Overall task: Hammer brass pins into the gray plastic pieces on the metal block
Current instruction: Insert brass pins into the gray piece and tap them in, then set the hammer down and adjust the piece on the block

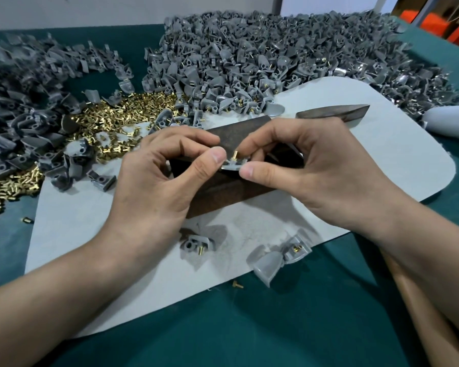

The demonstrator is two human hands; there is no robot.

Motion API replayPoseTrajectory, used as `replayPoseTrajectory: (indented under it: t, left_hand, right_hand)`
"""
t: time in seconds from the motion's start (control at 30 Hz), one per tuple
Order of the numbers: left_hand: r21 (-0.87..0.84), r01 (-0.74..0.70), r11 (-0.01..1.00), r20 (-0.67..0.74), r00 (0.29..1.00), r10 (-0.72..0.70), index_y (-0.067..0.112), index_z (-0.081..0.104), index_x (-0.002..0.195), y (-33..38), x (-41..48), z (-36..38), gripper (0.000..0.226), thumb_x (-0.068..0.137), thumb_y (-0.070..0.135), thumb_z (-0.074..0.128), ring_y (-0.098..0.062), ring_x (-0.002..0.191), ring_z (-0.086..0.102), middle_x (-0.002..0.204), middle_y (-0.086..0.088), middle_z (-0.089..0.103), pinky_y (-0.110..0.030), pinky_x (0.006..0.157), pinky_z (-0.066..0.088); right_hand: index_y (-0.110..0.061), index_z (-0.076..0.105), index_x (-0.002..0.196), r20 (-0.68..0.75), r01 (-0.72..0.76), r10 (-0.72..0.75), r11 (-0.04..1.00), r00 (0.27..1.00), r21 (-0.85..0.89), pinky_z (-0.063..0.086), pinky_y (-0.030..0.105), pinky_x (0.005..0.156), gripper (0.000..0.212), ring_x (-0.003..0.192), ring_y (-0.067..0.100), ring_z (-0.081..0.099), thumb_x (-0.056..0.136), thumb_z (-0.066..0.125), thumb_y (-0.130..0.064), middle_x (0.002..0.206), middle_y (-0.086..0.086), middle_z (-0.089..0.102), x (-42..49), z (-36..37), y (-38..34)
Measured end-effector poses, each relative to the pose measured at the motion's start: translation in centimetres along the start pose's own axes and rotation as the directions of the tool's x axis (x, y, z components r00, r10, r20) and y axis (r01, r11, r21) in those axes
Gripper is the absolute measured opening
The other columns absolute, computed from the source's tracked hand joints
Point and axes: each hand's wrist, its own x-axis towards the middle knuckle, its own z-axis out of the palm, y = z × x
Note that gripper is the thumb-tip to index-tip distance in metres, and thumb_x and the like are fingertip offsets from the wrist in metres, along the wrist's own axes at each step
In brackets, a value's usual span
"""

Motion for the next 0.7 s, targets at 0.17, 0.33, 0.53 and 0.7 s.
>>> replayPoseTrajectory:
  t: [0.17, 0.33, 0.53, 0.7]
  left_hand:
    - [-0.001, 0.01, 1.0, -0.006, 1.0, -0.01, 0.034, 0.067, 0.069, -0.1, 0.0, 0.0, 0.013, 0.075, 0.045, 0.064, -0.01, 0.108, 0.059, 0.098, 0.018, 0.069, -0.028, 0.094, 0.041]
    - [-0.005, 0.007, 1.0, -0.012, 1.0, -0.007, 0.034, 0.067, 0.069, -0.2, 0.0, 0.0, 0.013, 0.075, 0.046, 0.064, -0.011, 0.109, 0.058, 0.098, 0.018, 0.069, -0.031, 0.095, 0.041]
    - [-0.005, 0.011, 1.0, -0.003, 1.0, -0.011, 0.033, 0.068, 0.074, -0.2, -0.1, 0.0, 0.012, 0.074, 0.045, 0.065, -0.01, 0.108, 0.058, 0.1, 0.018, 0.068, -0.024, 0.091, 0.042]
    - [-0.027, 0.027, 0.999, -0.062, 0.998, -0.028, 0.03, 0.07, 0.076, -0.3, -0.4, 0.2, 0.017, 0.07, 0.046, 0.066, -0.004, 0.107, 0.057, 0.104, 0.017, 0.064, -0.024, 0.085, 0.05]
  right_hand:
    - [-0.021, 0.068, 0.087, -0.007, 0.003, -0.003, 1.0, 1.0, -0.007, 0.041, 0.007, 0.064, 0.012, 0.065, -0.002, 0.058, 0.078, 0.075, -0.018, 0.068, -0.011, 0.063, 0.0, 0.1, 0.2]
    - [-0.022, 0.069, 0.087, -0.019, 0.005, -0.006, 1.0, 1.0, -0.012, 0.04, 0.008, 0.064, 0.011, 0.065, -0.002, 0.057, 0.078, 0.075, -0.02, 0.068, -0.011, 0.063, -0.1, 0.1, 0.2]
    - [-0.022, 0.069, 0.088, -0.03, -0.005, 0.003, 0.996, 1.0, -0.085, 0.041, 0.01, 0.067, 0.012, 0.069, 0.0, 0.058, 0.078, 0.074, -0.025, 0.073, -0.011, 0.064, -0.2, 0.3, -0.2]
    - [-0.021, 0.06, 0.077, -0.436, -0.284, 0.06, 0.835, 0.898, -0.471, 0.041, 0.015, 0.053, 0.045, 0.067, 0.005, 0.057, 0.07, 0.058, -0.066, 0.075, -0.009, 0.06, 0.2, -4.8, 0.1]
